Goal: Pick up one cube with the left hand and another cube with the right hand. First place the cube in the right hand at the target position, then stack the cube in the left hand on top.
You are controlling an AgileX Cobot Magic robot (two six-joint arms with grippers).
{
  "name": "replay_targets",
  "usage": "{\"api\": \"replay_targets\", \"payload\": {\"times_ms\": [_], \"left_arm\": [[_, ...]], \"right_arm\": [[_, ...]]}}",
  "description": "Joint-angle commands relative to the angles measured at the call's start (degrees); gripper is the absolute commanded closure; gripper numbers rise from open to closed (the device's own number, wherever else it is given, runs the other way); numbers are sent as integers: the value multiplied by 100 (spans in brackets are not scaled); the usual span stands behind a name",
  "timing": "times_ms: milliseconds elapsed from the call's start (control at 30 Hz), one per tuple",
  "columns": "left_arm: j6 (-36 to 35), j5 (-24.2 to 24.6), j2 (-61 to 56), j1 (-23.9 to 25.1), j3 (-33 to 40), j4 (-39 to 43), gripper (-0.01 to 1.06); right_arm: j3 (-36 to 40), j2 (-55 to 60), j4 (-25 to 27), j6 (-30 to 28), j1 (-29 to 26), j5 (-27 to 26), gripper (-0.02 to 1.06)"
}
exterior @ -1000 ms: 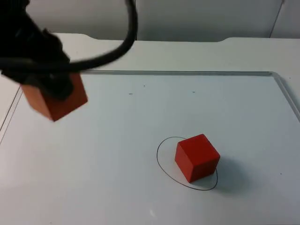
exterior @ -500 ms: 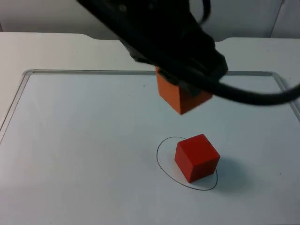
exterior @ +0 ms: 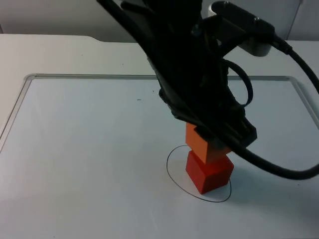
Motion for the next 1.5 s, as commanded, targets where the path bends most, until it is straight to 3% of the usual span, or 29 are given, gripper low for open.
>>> {"api": "replay_targets", "payload": {"times_ms": [0,467,1100,1467], "left_arm": [[-2,-188,86,-108,-62,16,105],[-2,-366,207,-121,-62,72,105],[178,-167,372,-188,-62,132,105],[178,-383,374,-188,-62,121,105]], "right_arm": [[18,-17,-71,-27,0,51,0],[18,-17,-108,-27,0,51,0],[18,-17,-105,-27,0,89,0],[18,-17,-105,-27,0,89,0]]}}
